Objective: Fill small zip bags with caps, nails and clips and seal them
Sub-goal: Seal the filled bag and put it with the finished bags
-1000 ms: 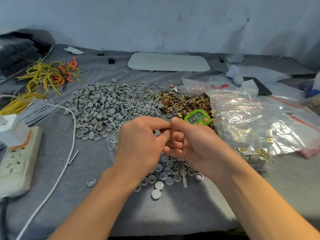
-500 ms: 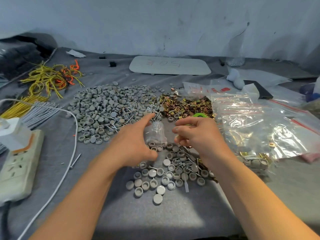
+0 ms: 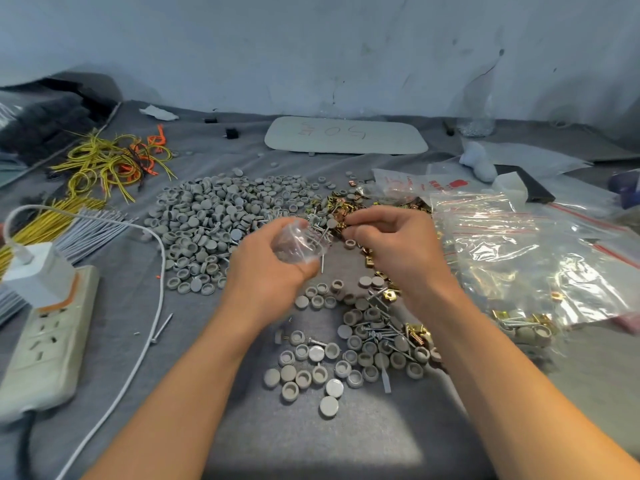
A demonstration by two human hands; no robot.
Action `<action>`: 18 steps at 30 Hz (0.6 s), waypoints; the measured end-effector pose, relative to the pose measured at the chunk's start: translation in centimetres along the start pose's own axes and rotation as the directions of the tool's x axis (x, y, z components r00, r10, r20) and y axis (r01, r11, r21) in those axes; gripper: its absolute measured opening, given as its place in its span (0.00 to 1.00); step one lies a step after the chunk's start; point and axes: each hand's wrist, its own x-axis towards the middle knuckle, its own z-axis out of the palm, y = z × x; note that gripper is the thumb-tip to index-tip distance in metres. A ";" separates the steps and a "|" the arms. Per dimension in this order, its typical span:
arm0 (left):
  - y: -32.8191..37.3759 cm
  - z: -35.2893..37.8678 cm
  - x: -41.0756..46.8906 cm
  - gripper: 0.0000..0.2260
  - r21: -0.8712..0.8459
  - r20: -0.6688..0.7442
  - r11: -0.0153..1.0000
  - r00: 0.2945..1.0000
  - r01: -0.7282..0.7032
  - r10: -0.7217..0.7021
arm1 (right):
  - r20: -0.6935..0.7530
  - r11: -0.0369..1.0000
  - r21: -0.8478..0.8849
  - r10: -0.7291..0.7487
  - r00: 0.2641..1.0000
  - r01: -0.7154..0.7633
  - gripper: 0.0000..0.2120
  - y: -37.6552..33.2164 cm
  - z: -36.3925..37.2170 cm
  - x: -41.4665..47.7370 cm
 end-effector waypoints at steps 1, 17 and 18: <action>0.1 -0.5 -0.1 0.25 -0.075 -0.013 0.997 1.000 0.011 -0.012 | -0.066 0.997 -0.072 -0.020 0.998 0.015 0.10 0.2 -0.9 0.0; 1.4 -2.3 -1.0 0.23 -0.126 -0.302 0.961 0.933 -0.245 0.198 | 0.132 0.553 -0.831 0.078 0.988 0.067 0.14 1.5 -2.6 -2.7; 1.4 -2.2 -1.1 0.25 -0.039 -0.273 0.970 0.936 -0.241 0.222 | 0.130 0.542 -0.838 0.098 0.987 0.057 0.15 1.3 -2.5 -2.7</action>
